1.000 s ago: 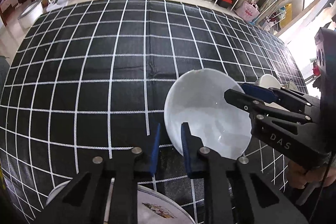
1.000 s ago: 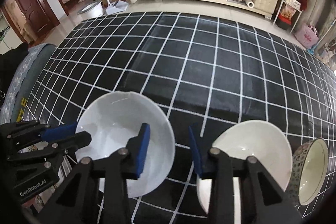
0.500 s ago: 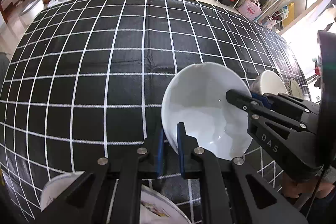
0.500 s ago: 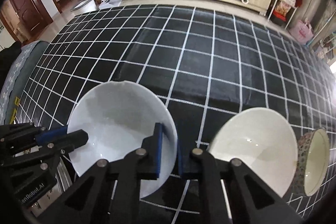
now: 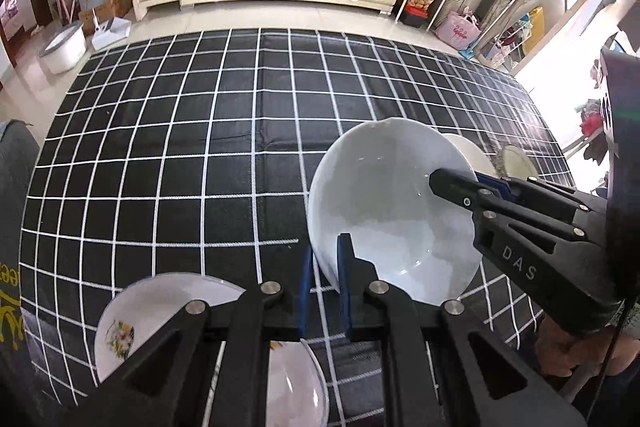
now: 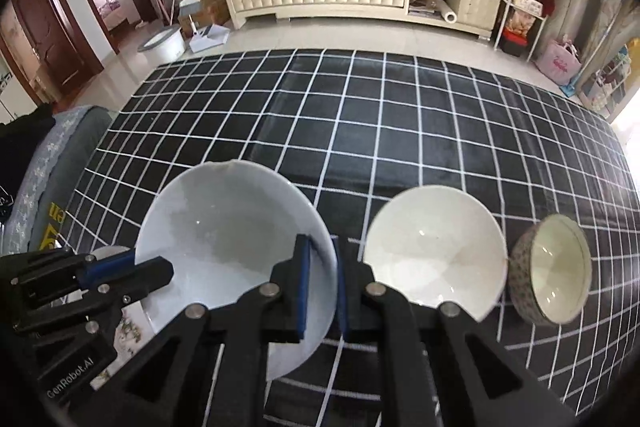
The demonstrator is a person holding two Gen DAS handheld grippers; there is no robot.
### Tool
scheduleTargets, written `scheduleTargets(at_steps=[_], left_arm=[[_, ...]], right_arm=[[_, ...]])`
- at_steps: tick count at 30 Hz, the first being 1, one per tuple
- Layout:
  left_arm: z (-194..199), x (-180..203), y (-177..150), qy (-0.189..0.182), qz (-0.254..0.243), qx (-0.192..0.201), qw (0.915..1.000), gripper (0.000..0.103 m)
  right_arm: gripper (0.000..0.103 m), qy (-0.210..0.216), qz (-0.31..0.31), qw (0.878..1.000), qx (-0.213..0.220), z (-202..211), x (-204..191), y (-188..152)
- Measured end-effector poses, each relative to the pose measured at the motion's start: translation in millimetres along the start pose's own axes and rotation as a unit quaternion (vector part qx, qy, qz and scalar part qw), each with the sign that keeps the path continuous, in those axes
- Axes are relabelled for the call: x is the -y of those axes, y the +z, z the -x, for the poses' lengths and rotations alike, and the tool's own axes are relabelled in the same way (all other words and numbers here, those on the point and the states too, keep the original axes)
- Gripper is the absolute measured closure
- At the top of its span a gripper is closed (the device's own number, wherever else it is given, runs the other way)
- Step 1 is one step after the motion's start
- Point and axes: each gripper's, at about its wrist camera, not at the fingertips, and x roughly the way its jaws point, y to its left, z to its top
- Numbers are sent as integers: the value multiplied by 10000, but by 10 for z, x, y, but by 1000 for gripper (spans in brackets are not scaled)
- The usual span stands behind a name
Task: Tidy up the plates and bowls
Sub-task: 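Lift the white bowl and carry it beside the plate stack, then lower the white bowl onto the table and open the left gripper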
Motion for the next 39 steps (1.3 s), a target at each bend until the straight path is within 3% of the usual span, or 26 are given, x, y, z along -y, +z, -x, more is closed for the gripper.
scheduleTargets(at_steps=[13, 28, 39], left_arm=[[302, 318, -496, 19, -247, 52, 9997, 93], [-40, 398, -999, 44, -184, -427, 9989, 93], [-218, 372, -1079, 91, -207, -617, 9978, 93]], right_arm=[[88, 65, -187, 9997, 108, 426, 69, -483], [88, 131, -401, 9986, -332, 161, 145, -1012], [88, 222, -556, 9961, -642, -14, 197, -1197]])
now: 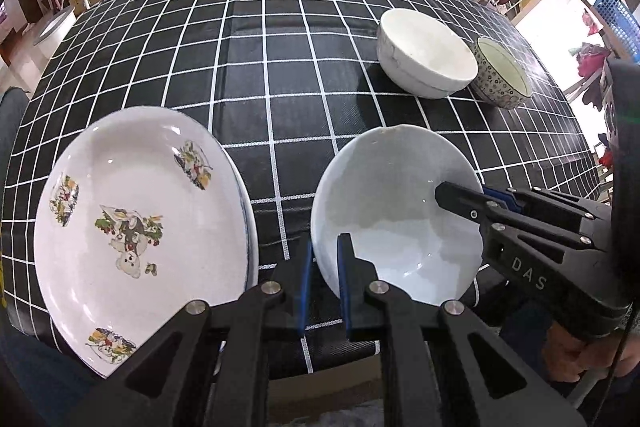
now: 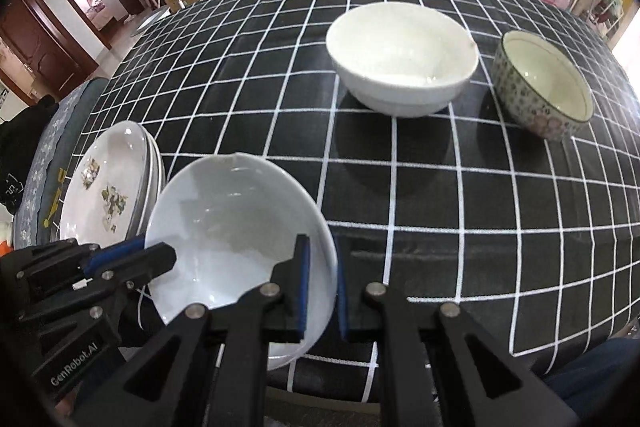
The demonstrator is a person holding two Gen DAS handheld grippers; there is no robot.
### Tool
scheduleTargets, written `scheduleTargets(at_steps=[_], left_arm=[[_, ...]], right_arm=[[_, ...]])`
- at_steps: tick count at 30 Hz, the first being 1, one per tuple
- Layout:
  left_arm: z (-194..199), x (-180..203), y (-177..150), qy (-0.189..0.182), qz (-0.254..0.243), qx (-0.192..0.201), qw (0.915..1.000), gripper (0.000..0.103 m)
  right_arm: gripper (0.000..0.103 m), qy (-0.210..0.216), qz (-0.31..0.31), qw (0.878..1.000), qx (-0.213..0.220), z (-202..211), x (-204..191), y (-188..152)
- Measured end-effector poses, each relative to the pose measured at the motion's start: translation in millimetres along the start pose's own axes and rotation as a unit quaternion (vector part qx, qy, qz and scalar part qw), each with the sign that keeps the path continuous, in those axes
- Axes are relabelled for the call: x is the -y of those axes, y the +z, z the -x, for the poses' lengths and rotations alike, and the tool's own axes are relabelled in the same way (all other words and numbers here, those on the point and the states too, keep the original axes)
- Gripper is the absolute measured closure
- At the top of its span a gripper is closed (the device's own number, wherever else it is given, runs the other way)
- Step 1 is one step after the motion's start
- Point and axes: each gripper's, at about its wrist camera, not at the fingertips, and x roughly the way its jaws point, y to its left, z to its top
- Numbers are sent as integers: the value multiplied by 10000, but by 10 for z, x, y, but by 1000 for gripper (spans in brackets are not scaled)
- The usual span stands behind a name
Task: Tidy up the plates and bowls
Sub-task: 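Lower the white bowl onto the table and open the left gripper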
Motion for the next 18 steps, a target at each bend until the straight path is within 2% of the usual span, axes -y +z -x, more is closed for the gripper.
scheduleTargets(at_steps=[8, 18], left_arm=[[-19, 28, 28, 62, -129, 84, 9999, 93], [238, -49, 59, 50, -146, 467, 9988, 93]], right_arm=[[88, -69, 27, 10000, 12, -45, 7, 3], [88, -269, 77, 9984, 487, 209, 8, 46]])
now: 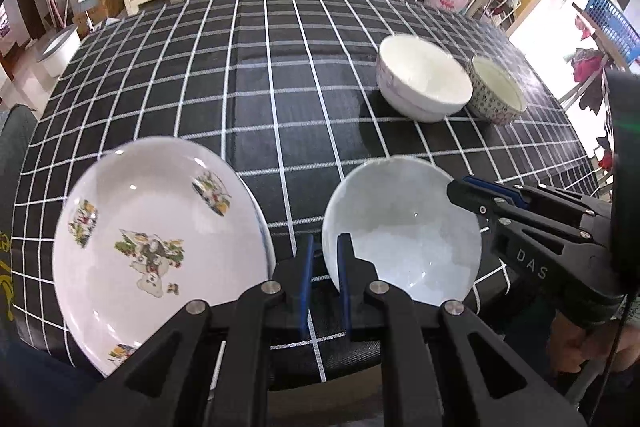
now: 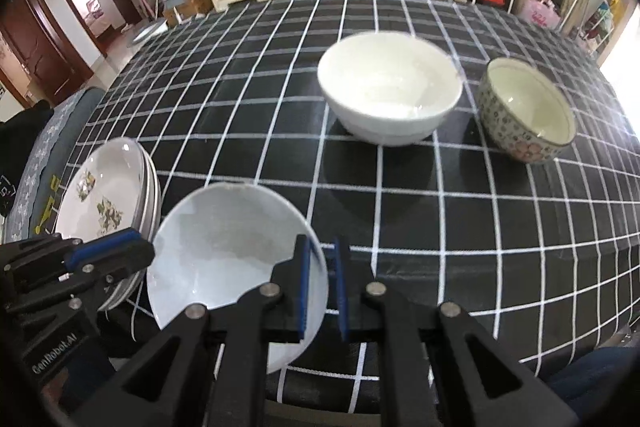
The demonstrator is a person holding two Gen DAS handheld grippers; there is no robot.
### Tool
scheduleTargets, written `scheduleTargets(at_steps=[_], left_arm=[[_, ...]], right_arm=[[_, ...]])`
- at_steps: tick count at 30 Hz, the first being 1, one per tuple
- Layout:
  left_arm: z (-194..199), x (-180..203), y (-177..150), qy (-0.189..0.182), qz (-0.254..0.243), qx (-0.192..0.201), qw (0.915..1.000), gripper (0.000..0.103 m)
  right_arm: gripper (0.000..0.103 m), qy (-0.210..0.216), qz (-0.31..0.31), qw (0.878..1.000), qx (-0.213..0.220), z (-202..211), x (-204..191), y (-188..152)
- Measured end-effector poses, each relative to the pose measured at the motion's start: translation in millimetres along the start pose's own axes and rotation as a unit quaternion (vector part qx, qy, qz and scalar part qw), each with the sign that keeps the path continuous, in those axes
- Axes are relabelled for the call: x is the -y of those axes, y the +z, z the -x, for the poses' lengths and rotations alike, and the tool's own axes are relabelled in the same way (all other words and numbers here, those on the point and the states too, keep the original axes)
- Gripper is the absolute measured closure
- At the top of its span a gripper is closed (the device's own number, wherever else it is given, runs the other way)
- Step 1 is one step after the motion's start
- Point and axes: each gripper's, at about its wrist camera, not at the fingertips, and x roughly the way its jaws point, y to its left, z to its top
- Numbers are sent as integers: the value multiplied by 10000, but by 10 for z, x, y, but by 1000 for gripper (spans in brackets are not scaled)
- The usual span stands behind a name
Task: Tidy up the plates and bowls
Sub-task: 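Lower the white bowl onto the table and open the left gripper, then move the left gripper to the plain cream bowl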
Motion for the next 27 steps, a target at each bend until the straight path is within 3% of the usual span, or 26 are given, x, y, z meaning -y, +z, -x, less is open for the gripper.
scheduleTargets(at_steps=[8, 15, 17, 20, 25, 27], left_arm=[[350, 25, 75, -119, -23, 404, 9991, 93], [725, 209, 152, -125, -373, 920, 9950, 92], [791, 239, 181, -118, -413, 1032, 9937, 87], [852, 270, 244, -164, -467, 1143, 9922, 79], [932, 315, 357, -228, -486, 1253, 9907, 77], [969, 331, 396, -230, -491, 1345, 9894, 69]], right_arm=[[87, -118, -17, 9987, 505, 373, -32, 90], [87, -142, 109, 9961, 864, 702, -102, 211], [83, -156, 139, 9953, 949, 778, -121, 240], [69, -163, 143, 9935, 1114, 897, -127, 282], [54, -233, 194, 9906, 1336, 1066, -141, 339], [51, -230, 184, 9896, 1409, 1122, -130, 366]])
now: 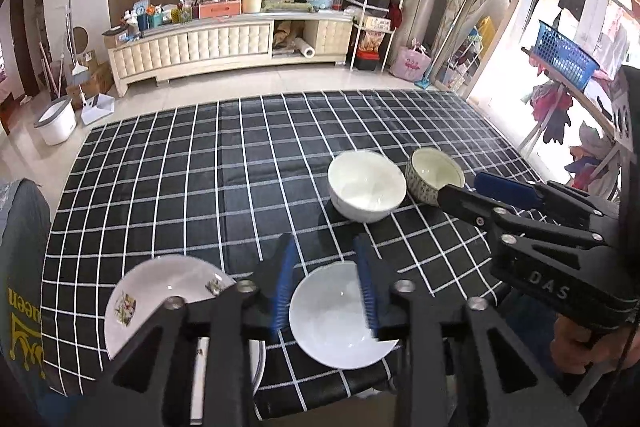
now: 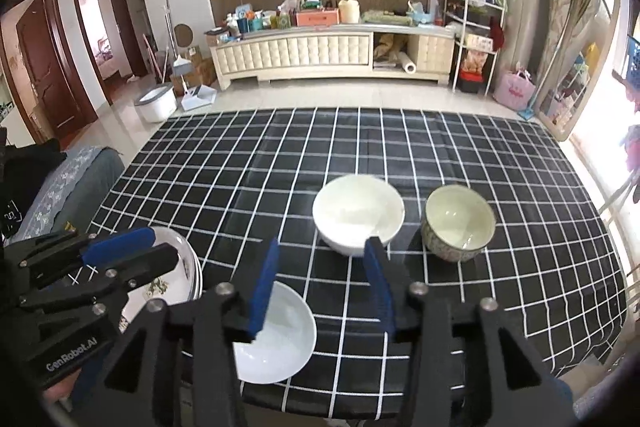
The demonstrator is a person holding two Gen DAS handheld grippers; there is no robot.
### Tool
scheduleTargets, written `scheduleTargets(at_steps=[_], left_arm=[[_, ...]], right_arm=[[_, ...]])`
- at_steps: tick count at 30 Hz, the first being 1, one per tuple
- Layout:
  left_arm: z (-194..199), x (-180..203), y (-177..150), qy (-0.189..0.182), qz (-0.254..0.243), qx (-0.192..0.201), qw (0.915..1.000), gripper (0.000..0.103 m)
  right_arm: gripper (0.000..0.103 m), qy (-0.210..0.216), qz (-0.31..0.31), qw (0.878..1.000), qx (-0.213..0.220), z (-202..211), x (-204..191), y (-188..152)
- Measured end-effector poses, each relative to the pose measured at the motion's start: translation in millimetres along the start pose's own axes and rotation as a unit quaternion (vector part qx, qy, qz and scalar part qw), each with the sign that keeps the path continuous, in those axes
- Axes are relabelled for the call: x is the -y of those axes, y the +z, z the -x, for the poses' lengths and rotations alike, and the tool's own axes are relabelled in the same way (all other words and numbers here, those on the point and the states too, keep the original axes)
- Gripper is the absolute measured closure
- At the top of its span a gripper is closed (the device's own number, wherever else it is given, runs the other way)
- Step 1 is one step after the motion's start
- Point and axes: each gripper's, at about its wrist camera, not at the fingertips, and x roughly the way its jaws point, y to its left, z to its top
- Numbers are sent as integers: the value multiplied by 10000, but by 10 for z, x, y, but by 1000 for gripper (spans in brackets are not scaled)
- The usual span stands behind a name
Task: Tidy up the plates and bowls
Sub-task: 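Move the left gripper to the plain cream bowl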
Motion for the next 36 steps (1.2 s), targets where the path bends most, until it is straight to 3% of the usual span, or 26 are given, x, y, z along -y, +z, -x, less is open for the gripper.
scheduleTargets(at_steps=[5, 8, 10, 24, 36], left_arm=[[-14, 22, 92, -26, -13, 154, 9999, 68], [-44, 36, 149, -45, -17, 186, 9998, 61], [-67, 49, 197, -86, -51, 223, 9997, 58], [-393, 67, 514, -176, -135, 87, 9997, 53], [-1012, 45, 629, -251, -217, -469, 9983, 53]], right_arm=[[43, -13, -16, 9999, 111, 49, 70, 108], [40, -79, 15, 9999, 138, 37, 109, 168], [31, -98, 5, 9999, 136, 4, 139, 210], [30, -212, 100, 9997, -112, -347, 363, 430], [30, -165, 42, 9982, -576, -860, 576, 463]])
